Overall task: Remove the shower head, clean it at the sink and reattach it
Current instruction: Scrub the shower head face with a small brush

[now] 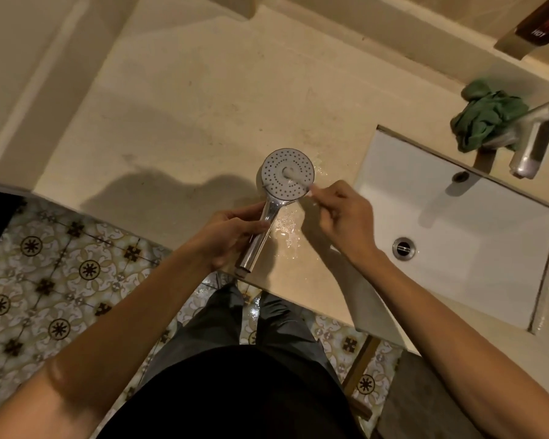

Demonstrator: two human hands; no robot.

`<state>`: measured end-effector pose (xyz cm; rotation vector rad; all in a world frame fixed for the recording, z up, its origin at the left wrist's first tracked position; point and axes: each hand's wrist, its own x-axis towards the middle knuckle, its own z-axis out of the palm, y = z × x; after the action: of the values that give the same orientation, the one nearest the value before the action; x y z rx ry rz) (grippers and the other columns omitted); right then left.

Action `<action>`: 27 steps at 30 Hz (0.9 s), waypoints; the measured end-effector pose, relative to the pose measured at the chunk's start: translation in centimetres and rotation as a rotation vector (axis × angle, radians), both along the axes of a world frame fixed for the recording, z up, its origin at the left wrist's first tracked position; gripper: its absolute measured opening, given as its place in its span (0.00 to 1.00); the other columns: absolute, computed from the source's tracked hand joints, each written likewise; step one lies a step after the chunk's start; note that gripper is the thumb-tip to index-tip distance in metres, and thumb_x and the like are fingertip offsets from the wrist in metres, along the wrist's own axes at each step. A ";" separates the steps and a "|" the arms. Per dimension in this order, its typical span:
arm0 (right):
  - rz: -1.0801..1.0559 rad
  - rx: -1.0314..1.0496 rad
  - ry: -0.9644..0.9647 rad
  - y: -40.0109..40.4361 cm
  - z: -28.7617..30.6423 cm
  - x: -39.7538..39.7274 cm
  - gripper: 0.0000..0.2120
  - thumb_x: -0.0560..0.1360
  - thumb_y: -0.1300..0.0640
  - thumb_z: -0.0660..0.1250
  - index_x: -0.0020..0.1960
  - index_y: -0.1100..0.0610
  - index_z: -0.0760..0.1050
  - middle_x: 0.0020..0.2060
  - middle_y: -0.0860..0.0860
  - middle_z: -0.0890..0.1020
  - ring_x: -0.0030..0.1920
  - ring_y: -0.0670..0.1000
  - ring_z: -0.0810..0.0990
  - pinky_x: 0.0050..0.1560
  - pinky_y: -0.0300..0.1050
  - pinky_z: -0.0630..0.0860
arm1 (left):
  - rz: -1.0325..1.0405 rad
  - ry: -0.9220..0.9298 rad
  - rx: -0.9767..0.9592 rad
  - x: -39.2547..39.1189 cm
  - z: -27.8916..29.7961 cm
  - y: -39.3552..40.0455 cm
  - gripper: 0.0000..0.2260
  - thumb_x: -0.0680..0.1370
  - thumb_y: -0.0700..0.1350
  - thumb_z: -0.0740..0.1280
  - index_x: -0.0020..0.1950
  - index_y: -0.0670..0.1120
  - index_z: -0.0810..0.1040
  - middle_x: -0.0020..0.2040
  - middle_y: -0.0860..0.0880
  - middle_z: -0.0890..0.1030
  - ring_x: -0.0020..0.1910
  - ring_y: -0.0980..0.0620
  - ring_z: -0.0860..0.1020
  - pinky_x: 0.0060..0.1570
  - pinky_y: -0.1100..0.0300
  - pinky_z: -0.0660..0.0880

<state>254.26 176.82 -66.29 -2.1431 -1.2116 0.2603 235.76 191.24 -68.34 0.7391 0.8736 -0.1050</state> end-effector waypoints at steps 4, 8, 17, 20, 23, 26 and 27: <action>-0.064 0.009 0.008 -0.6 -0.3 0.4 0.12 0.77 0.68 0.71 0.60 0.62 0.85 0.40 0.58 0.82 0.34 0.58 0.80 0.33 0.55 0.79 | -0.013 0.005 0.006 0.1 -0.2 0.0 0.20 0.71 0.35 0.71 0.61 0.50 0.85 0.54 0.48 0.87 0.49 0.51 0.85 0.48 0.56 0.81; -0.036 0.019 0.013 -1.8 -0.2 0.3 0.12 0.77 0.67 0.71 0.59 0.61 0.85 0.40 0.58 0.83 0.33 0.59 0.81 0.33 0.51 0.79 | -0.013 0.022 -0.016 -0.1 -0.2 -0.2 0.18 0.75 0.33 0.68 0.62 0.49 0.84 0.55 0.48 0.87 0.53 0.49 0.84 0.51 0.53 0.79; -0.095 0.044 0.002 -2.4 -0.1 -0.2 0.12 0.77 0.66 0.69 0.59 0.61 0.85 0.40 0.57 0.83 0.34 0.57 0.81 0.34 0.48 0.77 | 0.021 0.009 -0.020 0.5 0.2 -0.4 0.17 0.75 0.34 0.68 0.61 0.48 0.84 0.52 0.48 0.87 0.53 0.47 0.83 0.58 0.50 0.79; 0.022 0.001 -0.037 -3.4 -0.2 -0.6 0.13 0.78 0.65 0.70 0.61 0.59 0.85 0.41 0.56 0.83 0.33 0.57 0.81 0.33 0.52 0.80 | 0.022 0.014 -0.014 0.2 0.1 -0.4 0.18 0.77 0.33 0.67 0.64 0.46 0.83 0.54 0.46 0.86 0.52 0.48 0.83 0.55 0.51 0.80; -0.034 0.003 -0.036 -3.7 -0.4 0.2 0.15 0.75 0.69 0.71 0.61 0.60 0.84 0.41 0.57 0.84 0.32 0.57 0.81 0.32 0.54 0.80 | 0.021 0.012 -0.036 -0.3 -0.2 -0.7 0.19 0.76 0.34 0.67 0.66 0.45 0.81 0.56 0.45 0.85 0.53 0.48 0.84 0.52 0.52 0.81; 0.090 -0.019 -0.057 -3.8 -0.3 -0.5 0.15 0.75 0.68 0.73 0.61 0.59 0.85 0.41 0.57 0.84 0.33 0.58 0.82 0.31 0.55 0.81 | 0.016 -0.008 -0.067 -0.4 -0.2 -1.2 0.22 0.73 0.36 0.68 0.67 0.45 0.80 0.57 0.44 0.85 0.54 0.46 0.83 0.55 0.50 0.80; 0.059 -0.009 -0.049 -3.7 -0.3 -0.6 0.14 0.76 0.67 0.73 0.60 0.58 0.85 0.41 0.57 0.84 0.33 0.58 0.82 0.31 0.54 0.81 | 0.023 -0.015 -0.072 -0.4 -0.2 -1.3 0.22 0.73 0.36 0.69 0.67 0.44 0.80 0.57 0.44 0.85 0.54 0.47 0.83 0.55 0.51 0.80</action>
<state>253.69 173.14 -66.56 -2.1354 -1.3053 0.2402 235.39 189.96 -68.49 0.6618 0.8599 -0.1103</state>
